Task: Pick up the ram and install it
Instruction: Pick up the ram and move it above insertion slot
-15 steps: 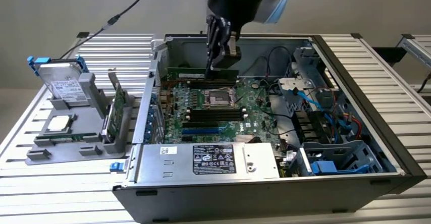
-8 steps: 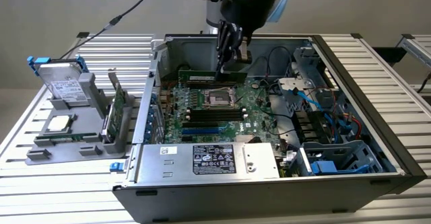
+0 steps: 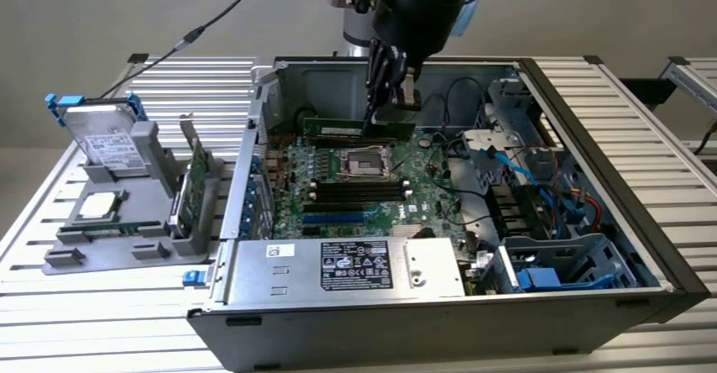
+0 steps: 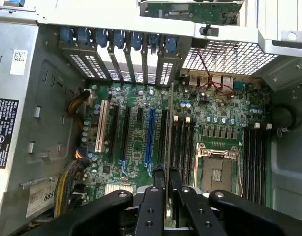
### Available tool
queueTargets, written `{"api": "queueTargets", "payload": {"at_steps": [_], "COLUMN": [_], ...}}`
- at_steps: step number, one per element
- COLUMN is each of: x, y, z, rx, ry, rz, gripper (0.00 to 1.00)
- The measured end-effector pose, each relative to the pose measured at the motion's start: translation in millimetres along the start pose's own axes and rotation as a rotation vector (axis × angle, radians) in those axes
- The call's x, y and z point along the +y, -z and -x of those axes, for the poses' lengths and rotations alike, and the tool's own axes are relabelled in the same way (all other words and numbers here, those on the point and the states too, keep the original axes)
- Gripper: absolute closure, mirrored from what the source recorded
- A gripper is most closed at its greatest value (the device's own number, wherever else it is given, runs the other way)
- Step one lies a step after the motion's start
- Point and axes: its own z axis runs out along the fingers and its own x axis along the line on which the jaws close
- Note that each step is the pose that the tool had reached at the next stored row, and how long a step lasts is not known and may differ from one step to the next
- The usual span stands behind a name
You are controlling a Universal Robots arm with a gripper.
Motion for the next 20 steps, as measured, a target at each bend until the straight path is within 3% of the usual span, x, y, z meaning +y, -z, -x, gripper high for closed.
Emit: {"api": "queueTargets", "payload": {"at_steps": [2,4,7,15,20], "x": [-0.5,-1.4,-2.0,-3.3,-3.4], "y": [-0.8,-1.5,-1.7,-3.4,-3.8], "z": [2.4,9.9,15.9,27.0,27.2], "rx": [-0.0023,-0.0019,-0.0008,0.0029,0.0041], "ry": [-0.003,-0.004,-0.005,-0.008,-0.008], "rz": [-0.0042,-0.0159,-0.0284,-0.0755,-0.0775], "gripper": [0.85,0.85,0.85,0.85,0.85]}}
